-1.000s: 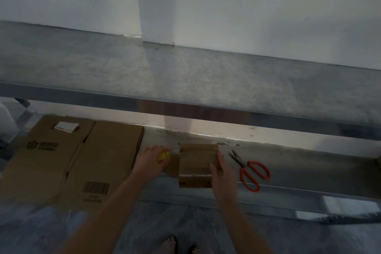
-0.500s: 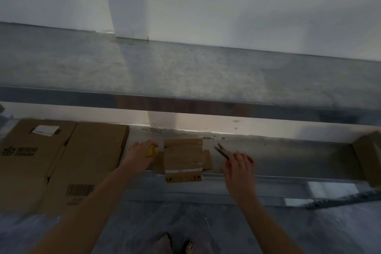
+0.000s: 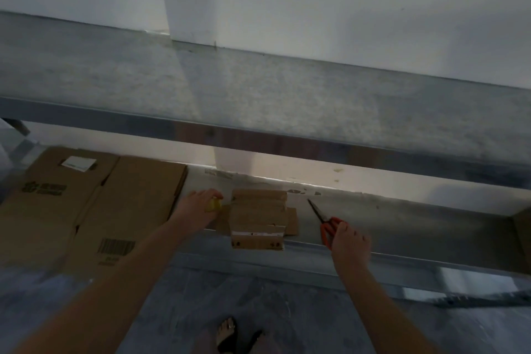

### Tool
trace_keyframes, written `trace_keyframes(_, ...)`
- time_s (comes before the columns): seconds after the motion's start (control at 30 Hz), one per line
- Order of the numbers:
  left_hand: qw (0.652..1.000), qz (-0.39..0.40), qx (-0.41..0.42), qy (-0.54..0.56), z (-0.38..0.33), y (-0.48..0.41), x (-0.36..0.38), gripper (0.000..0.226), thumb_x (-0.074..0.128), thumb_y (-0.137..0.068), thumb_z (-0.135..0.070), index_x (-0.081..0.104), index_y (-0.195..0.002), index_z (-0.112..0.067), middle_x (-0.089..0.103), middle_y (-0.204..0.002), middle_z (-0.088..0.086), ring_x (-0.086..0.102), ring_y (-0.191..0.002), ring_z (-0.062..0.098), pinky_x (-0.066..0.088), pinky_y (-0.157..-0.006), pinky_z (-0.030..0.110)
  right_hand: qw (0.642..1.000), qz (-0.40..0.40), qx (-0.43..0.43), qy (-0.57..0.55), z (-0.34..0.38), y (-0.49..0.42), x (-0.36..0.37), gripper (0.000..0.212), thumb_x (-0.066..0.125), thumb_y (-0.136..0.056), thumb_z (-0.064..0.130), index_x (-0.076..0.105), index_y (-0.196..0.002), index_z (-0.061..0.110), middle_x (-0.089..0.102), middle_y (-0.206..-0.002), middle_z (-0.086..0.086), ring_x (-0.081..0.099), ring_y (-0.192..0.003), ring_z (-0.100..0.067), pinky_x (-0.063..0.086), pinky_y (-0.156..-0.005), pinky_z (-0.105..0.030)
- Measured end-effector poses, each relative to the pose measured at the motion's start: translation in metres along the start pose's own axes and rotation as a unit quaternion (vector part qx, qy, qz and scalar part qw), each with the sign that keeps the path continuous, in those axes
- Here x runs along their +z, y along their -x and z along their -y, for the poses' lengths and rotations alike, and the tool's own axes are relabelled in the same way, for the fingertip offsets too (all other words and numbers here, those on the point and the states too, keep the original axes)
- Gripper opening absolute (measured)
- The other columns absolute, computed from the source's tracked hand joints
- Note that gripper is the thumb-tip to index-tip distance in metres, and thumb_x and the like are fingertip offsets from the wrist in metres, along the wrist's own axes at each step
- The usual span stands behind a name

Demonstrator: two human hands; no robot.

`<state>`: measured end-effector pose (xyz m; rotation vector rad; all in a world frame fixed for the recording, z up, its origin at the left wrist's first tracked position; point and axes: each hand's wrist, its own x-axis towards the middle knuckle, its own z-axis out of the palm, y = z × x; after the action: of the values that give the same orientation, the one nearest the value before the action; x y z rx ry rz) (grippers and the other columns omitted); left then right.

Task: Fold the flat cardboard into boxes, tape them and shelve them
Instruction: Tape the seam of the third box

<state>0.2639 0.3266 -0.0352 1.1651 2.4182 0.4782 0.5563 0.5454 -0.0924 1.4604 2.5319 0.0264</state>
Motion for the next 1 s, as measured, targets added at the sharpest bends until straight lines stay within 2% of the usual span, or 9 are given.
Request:
trace_keyframes(0.07,1.0,0.005,-0.002,0.017,0.002,0.001,0.0,0.03,0.064,-0.09,-0.027,0.054,-0.118,-0.028,0.06,-0.117,-0.001,0.051,-0.108,0.021,0.042,-0.092,0.036,0.999,0.006,0.026,-0.022,0.002,0.004,-0.006,0.031,0.038,-0.102,0.025,0.044,-0.131,0.019,0.062,-0.123,-0.001,0.062,-0.107,-0.021,0.04,-0.093,-0.036)
trace_keyframes(0.2,0.997,0.018,-0.003,0.075,0.01,0.001,-0.004,0.028,0.068,-0.087,-0.027,0.055,-0.112,-0.03,0.061,-0.11,0.001,0.056,-0.097,0.019,0.049,-0.085,0.037,0.99,0.015,0.05,-0.134,0.006,0.034,-0.027,0.041,0.05,-0.099,0.033,0.041,-0.137,0.024,0.068,-0.113,-0.003,0.066,-0.1,-0.025,0.046,-0.092,-0.036)
trace_keyframes(0.27,0.995,0.022,-0.003,0.099,0.015,0.002,-0.006,0.027,0.069,-0.086,-0.028,0.055,-0.109,-0.032,0.061,-0.106,-0.001,0.058,-0.09,0.015,0.05,-0.075,0.031,0.979,-0.008,0.059,-0.194,0.012,0.064,-0.037,0.043,0.054,-0.096,0.034,0.044,-0.136,0.025,0.071,-0.103,-0.004,0.069,-0.09,-0.028,0.052,-0.084,-0.036)
trace_keyframes(0.37,0.991,0.044,0.005,0.125,0.021,-0.001,-0.007,0.026,0.069,-0.086,-0.029,0.056,-0.108,-0.035,0.06,-0.105,-0.004,0.058,-0.09,0.012,0.052,-0.076,0.03,0.962,-0.043,0.051,-0.264,0.029,0.116,-0.05,0.039,0.057,-0.093,0.029,0.05,-0.131,0.024,0.073,-0.095,-0.004,0.07,-0.079,-0.029,0.051,-0.071,-0.034)
trace_keyframes(0.6,0.986,0.078,0.039,0.141,0.032,-0.01,-0.013,0.029,0.07,-0.085,-0.034,0.054,-0.108,-0.037,0.058,-0.109,-0.006,0.055,-0.095,0.01,0.049,-0.077,0.027,0.941,-0.017,-0.003,-0.338,0.124,0.177,-0.066,0.042,0.053,-0.092,0.04,0.044,-0.133,0.034,0.068,-0.113,0.011,0.066,-0.095,-0.016,0.049,-0.086,-0.029)
trace_keyframes(0.77,0.983,0.068,0.054,0.16,0.032,-0.014,-0.021,0.024,0.07,-0.083,-0.038,0.055,-0.102,-0.041,0.058,-0.102,-0.011,0.055,-0.09,0.005,0.043,-0.068,0.021,0.934,0.035,0.03,-0.355,0.183,0.174,-0.061,0.047,0.055,-0.09,0.046,0.038,-0.133,0.037,0.064,-0.122,0.012,0.064,-0.108,-0.017,0.045,-0.091,-0.03)
trace_keyframes(0.87,0.983,0.077,0.06,0.158,0.033,-0.016,-0.025,0.025,0.07,-0.083,-0.037,0.056,-0.103,-0.04,0.059,-0.106,-0.008,0.056,-0.093,0.01,0.044,-0.07,0.024,0.899,0.099,0.066,-0.421,0.201,0.169,-0.05,0.051,0.064,-0.083,0.048,0.042,-0.128,0.036,0.063,-0.114,0.016,0.063,-0.105,-0.011,0.047,-0.086,-0.026)
trace_keyframes(0.93,0.982,0.09,0.064,0.152,0.034,-0.016,-0.027,0.026,0.069,-0.084,-0.037,0.055,-0.105,-0.04,0.058,-0.108,-0.007,0.055,-0.095,0.012,0.045,-0.07,0.025,0.859,0.136,0.09,-0.486,0.207,0.164,-0.041,0.046,0.068,-0.082,0.047,0.044,-0.12,0.038,0.062,-0.1,0.021,0.062,-0.093,-0.004,0.045,-0.073,-0.016)
trace_keyframes(1.0,0.982,0.1,0.069,0.146,0.035,-0.016,-0.028,0.024,0.067,-0.084,-0.038,0.055,-0.105,-0.042,0.057,-0.109,-0.007,0.055,-0.096,0.014,0.046,-0.071,0.027,0.807,0.166,0.116,-0.556,0.212,0.159,-0.032,0.037,0.068,-0.086,0.044,0.047,-0.115,0.035,0.064,-0.099,0.017,0.063,-0.093,-0.005,0.049,-0.075,-0.018)
